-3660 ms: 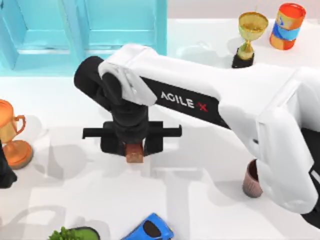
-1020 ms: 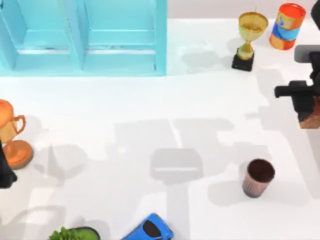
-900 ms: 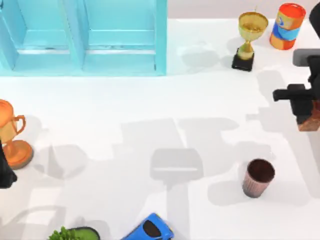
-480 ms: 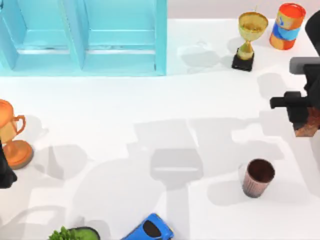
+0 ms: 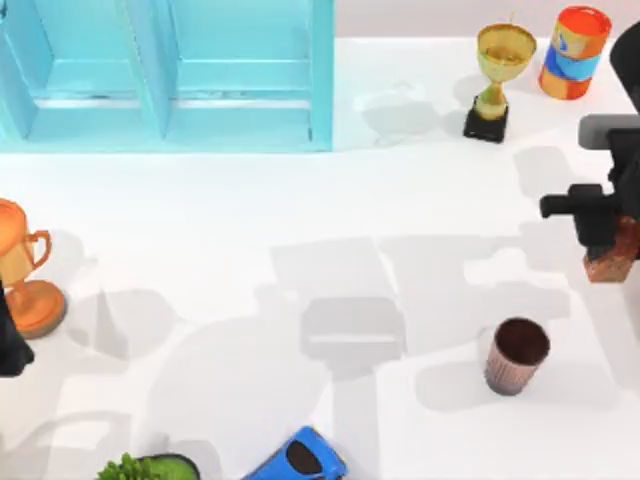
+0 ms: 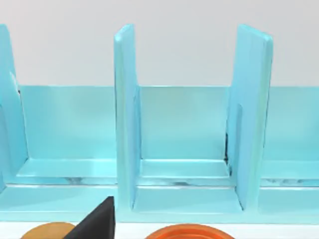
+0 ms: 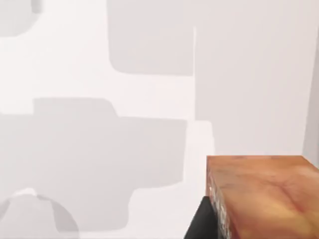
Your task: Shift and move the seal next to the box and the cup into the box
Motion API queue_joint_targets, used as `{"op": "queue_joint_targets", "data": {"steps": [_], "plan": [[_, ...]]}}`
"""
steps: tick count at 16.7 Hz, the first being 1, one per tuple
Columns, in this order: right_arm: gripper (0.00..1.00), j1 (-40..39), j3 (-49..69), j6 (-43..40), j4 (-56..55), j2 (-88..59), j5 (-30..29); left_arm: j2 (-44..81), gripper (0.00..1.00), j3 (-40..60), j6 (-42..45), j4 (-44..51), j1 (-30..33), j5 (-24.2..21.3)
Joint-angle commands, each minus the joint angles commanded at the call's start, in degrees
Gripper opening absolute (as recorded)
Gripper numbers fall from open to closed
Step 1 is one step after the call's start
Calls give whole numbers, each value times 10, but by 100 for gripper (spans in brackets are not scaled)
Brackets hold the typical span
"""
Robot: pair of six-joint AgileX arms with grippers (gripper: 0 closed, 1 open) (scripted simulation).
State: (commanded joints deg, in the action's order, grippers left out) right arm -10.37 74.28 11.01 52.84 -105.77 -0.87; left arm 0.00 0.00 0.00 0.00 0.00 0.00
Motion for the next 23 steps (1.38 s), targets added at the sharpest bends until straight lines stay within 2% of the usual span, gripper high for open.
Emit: {"op": "queue_joint_targets", "data": {"steps": [6,17,23], "plan": [[98,0,0,0,0,0,0,0,100,0,0,0,0,0],[100,-3,9,-2,9,0,1,0,100,0,0,0,0,0],[100,-1,141,-3,164,13,-1,0,100,0,0,0,0,0]]}}
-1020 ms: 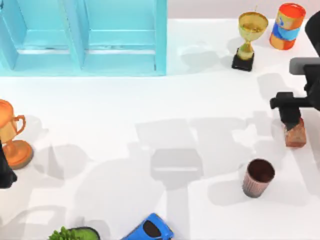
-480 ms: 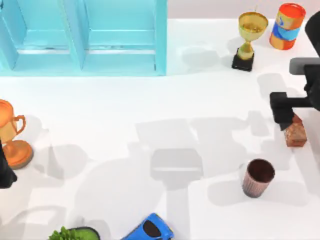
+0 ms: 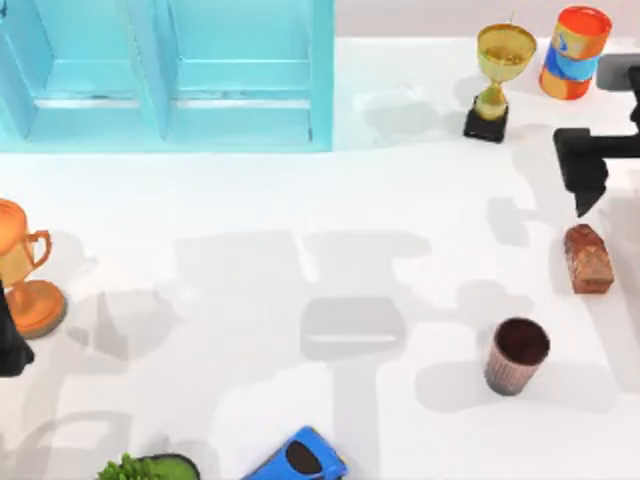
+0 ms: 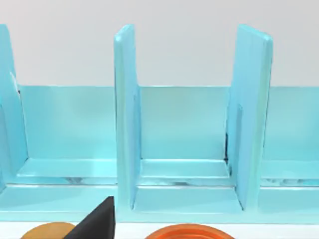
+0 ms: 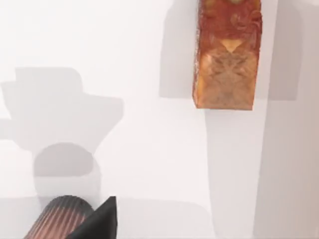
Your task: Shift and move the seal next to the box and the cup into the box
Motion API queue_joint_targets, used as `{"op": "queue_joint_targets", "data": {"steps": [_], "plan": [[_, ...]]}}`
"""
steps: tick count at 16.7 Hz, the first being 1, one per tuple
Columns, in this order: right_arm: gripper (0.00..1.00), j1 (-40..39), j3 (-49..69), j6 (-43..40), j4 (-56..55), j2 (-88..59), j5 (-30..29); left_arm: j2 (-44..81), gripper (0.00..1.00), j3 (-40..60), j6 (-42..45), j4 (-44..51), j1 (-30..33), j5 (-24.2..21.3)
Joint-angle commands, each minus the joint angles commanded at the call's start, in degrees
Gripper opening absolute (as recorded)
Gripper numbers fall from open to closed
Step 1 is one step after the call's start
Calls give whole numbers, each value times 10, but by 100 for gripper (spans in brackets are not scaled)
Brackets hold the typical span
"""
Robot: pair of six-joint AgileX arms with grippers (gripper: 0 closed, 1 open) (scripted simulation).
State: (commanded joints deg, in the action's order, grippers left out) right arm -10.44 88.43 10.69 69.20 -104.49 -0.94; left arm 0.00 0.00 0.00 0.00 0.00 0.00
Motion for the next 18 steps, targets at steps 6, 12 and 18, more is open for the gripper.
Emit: {"op": "queue_joint_targets", "data": {"steps": [6,12,18], "plan": [[100,3,56,1,59,13,1,0,100,0,0,0,0,0],[100,-40,12,35,43,28,4,0,100,0,0,0,0,0],[100,-152,-128,156,-1,79,9,0,100,0,0,0,0,0]]}}
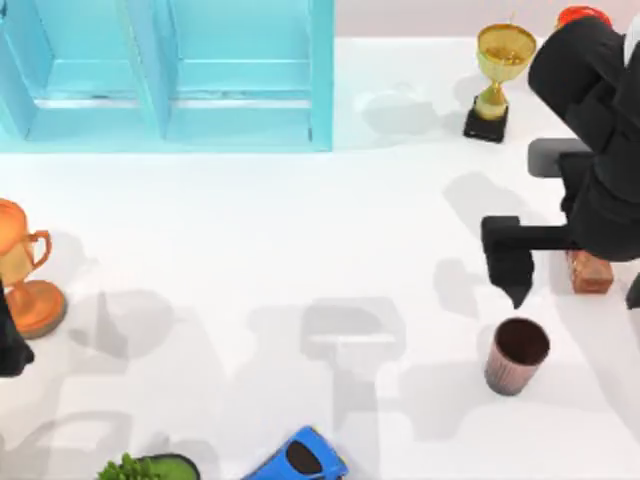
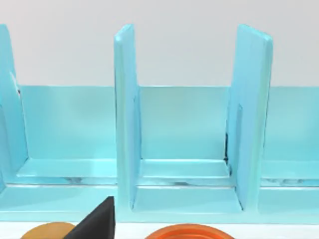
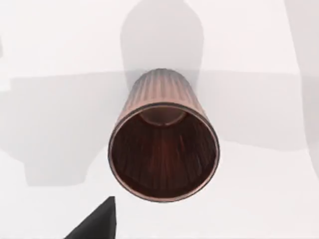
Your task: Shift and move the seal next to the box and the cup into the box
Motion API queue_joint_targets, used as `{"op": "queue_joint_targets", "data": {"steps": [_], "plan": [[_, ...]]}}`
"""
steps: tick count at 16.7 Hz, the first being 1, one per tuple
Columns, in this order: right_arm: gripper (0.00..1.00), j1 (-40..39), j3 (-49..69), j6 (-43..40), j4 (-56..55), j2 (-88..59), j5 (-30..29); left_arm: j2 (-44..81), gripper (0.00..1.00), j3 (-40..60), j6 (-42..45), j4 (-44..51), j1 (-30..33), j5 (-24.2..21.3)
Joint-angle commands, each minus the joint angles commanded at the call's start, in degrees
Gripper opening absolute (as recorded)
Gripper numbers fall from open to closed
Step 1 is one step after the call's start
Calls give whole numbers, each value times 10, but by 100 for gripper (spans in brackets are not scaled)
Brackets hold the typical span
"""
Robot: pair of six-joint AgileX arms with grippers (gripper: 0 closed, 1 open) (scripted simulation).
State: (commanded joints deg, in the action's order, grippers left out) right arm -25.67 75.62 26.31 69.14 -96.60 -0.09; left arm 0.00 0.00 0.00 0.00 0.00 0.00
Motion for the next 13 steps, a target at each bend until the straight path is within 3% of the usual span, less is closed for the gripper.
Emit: {"op": "queue_joint_targets", "data": {"steps": [7,13], "plan": [[100,-12,-19,13,-14,3,1,0,100,0,0,0,0,0],[100,-14,-102,15,-131,-27,1,0,100,0,0,0,0,0]]}}
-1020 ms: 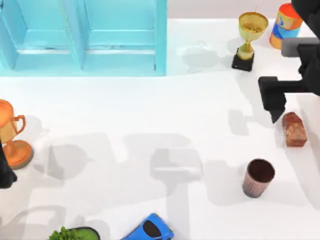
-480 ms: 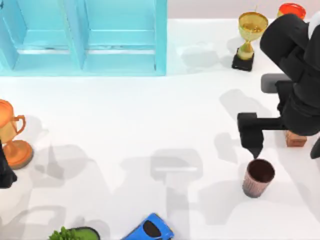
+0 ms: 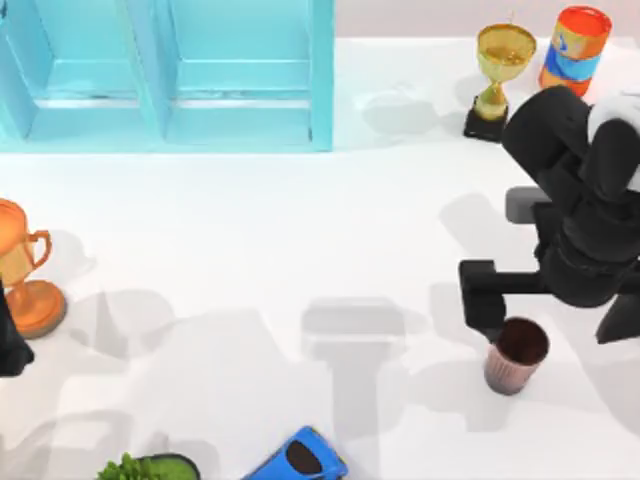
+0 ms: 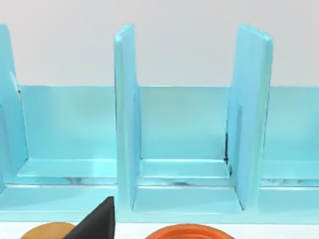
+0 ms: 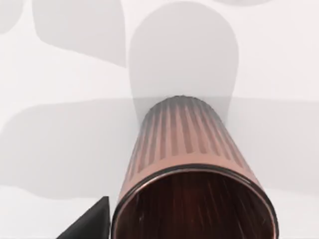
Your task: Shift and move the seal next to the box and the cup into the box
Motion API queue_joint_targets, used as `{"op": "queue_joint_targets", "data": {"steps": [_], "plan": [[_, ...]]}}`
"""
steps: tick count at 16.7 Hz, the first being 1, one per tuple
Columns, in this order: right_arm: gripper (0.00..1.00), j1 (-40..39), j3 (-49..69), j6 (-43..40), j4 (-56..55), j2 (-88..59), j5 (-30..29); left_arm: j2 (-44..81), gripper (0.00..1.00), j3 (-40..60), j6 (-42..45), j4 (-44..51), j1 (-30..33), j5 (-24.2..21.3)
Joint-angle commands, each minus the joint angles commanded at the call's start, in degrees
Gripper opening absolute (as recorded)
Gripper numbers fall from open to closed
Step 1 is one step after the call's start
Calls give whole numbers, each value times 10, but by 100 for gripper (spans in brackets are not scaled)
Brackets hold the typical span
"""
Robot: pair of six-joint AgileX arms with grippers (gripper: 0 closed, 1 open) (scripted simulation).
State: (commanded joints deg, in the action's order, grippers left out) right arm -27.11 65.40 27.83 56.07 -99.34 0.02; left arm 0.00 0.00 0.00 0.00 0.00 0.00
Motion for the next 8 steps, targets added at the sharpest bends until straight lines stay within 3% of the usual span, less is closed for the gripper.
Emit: {"op": "queue_joint_targets", "data": {"steps": [8], "plan": [[100,-1,-43,2,-58,-16,0,0,100,0,0,0,0,0]]}}
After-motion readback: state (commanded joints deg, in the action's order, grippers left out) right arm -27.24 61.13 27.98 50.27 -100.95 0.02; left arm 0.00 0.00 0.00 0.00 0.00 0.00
